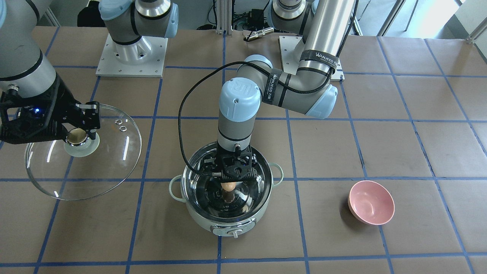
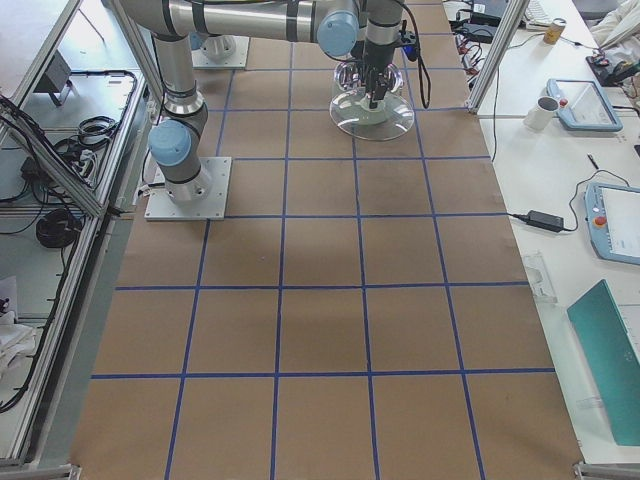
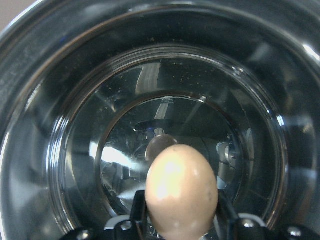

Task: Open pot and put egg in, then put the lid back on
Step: 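Carry the egg with the left gripper over the open pot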

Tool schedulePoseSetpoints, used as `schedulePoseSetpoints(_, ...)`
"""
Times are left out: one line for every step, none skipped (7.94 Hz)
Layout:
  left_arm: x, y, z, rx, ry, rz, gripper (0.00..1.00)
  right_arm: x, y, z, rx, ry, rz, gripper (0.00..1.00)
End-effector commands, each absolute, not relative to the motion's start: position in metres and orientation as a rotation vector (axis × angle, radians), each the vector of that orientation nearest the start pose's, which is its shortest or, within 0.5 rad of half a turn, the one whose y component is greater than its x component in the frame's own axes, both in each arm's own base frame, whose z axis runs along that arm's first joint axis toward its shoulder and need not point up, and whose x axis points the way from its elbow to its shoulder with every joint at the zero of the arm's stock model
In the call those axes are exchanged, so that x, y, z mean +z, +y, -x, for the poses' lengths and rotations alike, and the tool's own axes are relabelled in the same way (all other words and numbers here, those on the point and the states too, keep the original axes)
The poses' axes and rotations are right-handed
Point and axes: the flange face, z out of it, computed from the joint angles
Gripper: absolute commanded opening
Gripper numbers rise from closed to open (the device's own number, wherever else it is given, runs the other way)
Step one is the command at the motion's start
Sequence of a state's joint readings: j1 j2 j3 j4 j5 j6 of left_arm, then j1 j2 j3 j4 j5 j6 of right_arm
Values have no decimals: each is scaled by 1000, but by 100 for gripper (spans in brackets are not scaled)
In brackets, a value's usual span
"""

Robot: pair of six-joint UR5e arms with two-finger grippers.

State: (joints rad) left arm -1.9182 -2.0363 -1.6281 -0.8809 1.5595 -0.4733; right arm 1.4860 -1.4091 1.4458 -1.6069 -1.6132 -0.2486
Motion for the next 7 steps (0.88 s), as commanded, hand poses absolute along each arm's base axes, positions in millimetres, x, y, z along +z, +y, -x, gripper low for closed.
schedulePoseSetpoints(260,-561,344,-238,3179,209,57,468,-569,-83,7,3170,251,17)
schedulePoseSetpoints(263,-563,346,-249,3189,233,100,468,-569,-83,7,3170,248,17)
schedulePoseSetpoints(281,-560,348,-274,3223,273,100,468,-569,-83,7,3170,248,16)
schedulePoseSetpoints(300,-557,348,-303,3241,268,100,468,-569,-83,8,3171,251,16)
schedulePoseSetpoints(333,-552,343,-361,3243,229,100,469,-568,-86,-3,3169,258,16)
schedulePoseSetpoints(370,-538,332,-326,3235,216,100,470,-567,-98,-11,3171,176,16)
schedulePoseSetpoints(397,-521,311,-219,3212,248,100,471,-566,-119,-52,3170,167,16)
